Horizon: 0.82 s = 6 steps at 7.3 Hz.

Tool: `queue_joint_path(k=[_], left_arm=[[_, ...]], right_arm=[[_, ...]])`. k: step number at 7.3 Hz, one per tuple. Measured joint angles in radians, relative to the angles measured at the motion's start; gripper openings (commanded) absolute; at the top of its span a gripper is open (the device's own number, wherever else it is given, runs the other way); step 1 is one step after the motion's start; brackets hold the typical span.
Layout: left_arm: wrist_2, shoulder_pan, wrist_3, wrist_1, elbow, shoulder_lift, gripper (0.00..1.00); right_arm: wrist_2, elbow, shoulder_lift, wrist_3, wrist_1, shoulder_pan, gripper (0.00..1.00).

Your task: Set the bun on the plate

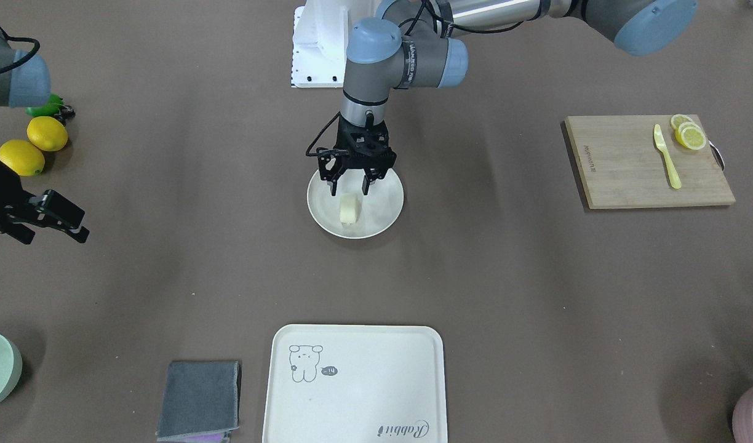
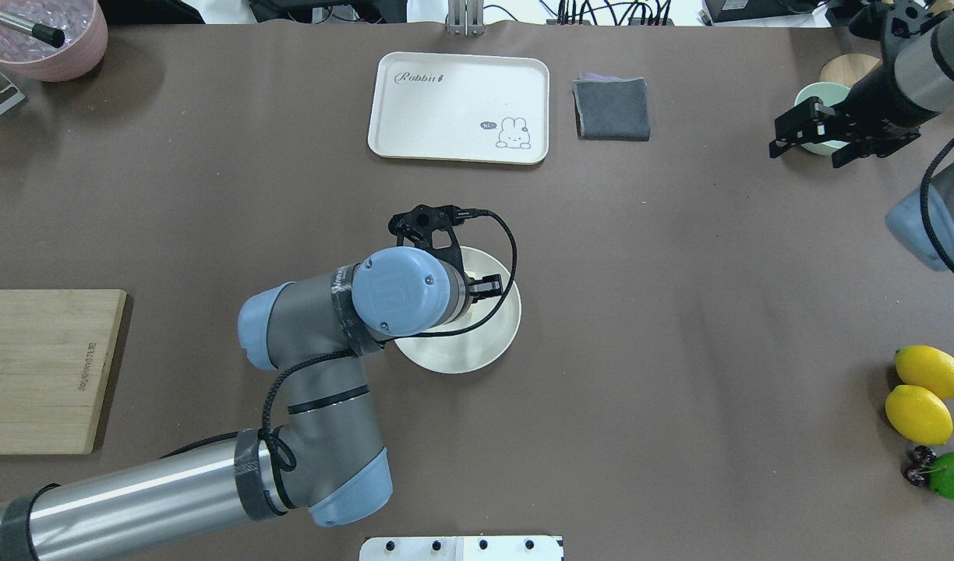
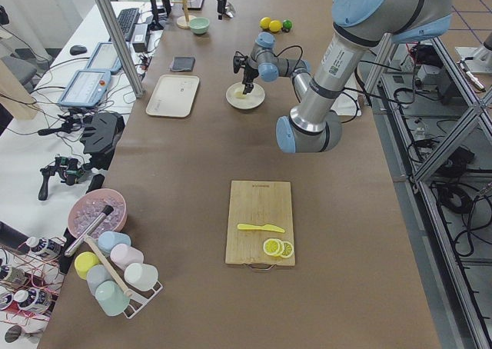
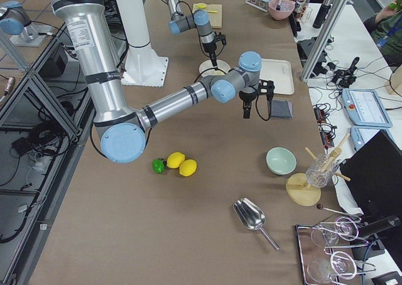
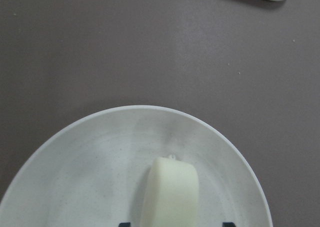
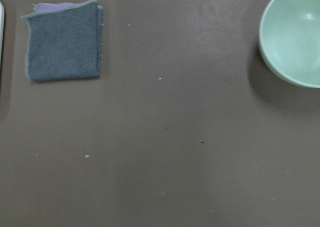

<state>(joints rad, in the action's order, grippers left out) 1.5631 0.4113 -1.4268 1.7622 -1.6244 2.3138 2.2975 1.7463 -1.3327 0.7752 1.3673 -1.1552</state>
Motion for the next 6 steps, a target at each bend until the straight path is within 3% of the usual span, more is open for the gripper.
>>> queue_joint_path(k=[1, 3, 5, 6], left_arm=[[0.025, 0.055, 0.077, -0.091, -0.118, -0.043, 0.98], [0.201, 0.280, 0.288, -0.202, -0.255, -0.152, 0.98], [0.450, 0.617, 0.700, -0.324, -0.222, -0.238, 0.98], [0.509, 0.761, 0.910, -0.354, -0.175, -0.286, 0.98]], right_arm=[[0.024, -0.002, -0.059, -0.111, 0.004, -0.050, 1.00], [0.041, -0.017, -0.182, -0.343, 0.016, -0.143, 1.00], [0.046, -0.035, -0.268, -0.519, 0.067, -0.236, 1.00], [0.046, -0.059, -0.291, -0.601, 0.096, -0.281, 1.00]])
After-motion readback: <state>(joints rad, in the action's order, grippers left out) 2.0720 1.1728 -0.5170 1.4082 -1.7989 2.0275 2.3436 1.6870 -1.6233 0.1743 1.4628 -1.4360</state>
